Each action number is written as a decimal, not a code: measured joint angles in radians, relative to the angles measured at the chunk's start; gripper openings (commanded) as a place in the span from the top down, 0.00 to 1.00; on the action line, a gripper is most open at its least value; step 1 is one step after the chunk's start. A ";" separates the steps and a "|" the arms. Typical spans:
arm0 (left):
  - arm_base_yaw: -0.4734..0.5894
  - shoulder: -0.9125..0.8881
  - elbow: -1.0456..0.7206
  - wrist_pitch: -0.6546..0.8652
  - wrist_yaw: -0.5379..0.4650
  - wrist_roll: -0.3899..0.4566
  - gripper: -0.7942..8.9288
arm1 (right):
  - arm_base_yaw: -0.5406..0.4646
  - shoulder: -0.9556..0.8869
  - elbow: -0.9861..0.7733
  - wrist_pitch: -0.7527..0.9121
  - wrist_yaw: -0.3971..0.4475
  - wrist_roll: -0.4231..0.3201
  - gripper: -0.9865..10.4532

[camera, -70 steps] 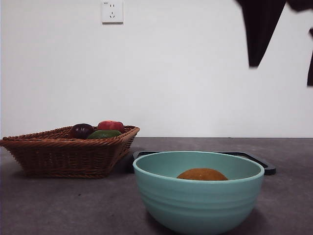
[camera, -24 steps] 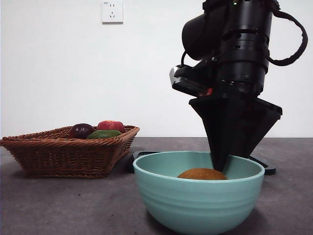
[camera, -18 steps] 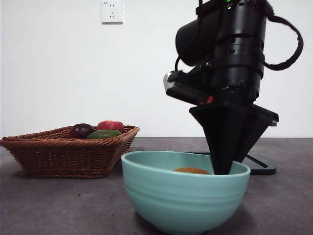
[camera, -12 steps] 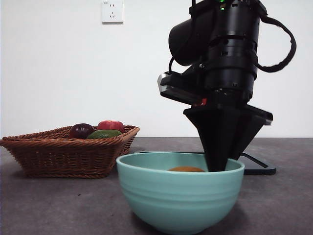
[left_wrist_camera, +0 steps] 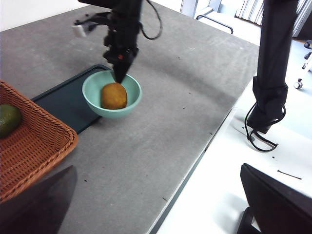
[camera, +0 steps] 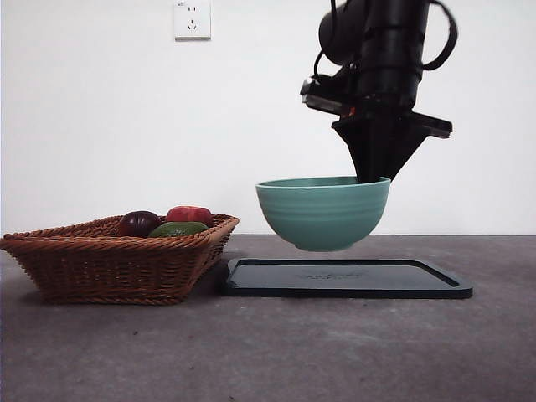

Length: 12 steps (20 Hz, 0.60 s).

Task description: Pick up the wifruite, put it on the bowl, pick up the plate, put it on desk

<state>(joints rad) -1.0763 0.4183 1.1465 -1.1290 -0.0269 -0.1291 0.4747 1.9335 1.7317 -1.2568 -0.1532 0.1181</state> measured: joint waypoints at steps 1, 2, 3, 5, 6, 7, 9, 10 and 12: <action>0.000 0.000 0.000 0.000 0.000 0.011 0.34 | -0.018 0.043 0.058 -0.015 0.000 -0.016 0.91; 0.000 0.000 0.000 0.000 0.000 0.016 0.34 | -0.032 0.079 0.105 -0.026 0.000 -0.029 0.91; 0.000 0.000 0.000 0.000 0.000 0.017 0.34 | -0.047 0.122 0.159 -0.037 0.000 -0.042 0.91; 0.000 0.000 0.000 0.000 0.000 0.020 0.34 | -0.072 0.195 0.245 -0.054 0.000 -0.063 0.91; 0.000 0.000 0.000 0.000 0.000 0.021 0.34 | -0.086 0.230 0.282 -0.056 0.000 -0.071 0.91; 0.000 0.000 0.000 0.000 0.000 0.023 0.34 | -0.098 0.259 0.309 -0.055 0.000 -0.078 0.91; 0.000 0.000 0.000 0.000 0.000 0.027 0.34 | -0.117 0.297 0.334 -0.040 -0.003 -0.090 0.91; 0.000 0.000 0.000 0.000 0.000 0.027 0.34 | -0.124 0.306 0.334 -0.033 -0.006 -0.095 0.91; 0.000 0.000 0.000 0.002 0.000 0.027 0.34 | -0.136 0.313 0.334 -0.023 -0.020 -0.103 0.91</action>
<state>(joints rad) -1.0763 0.4183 1.1465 -1.1271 -0.0269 -0.1017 0.3386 2.2463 2.0659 -1.2800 -0.1734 0.0147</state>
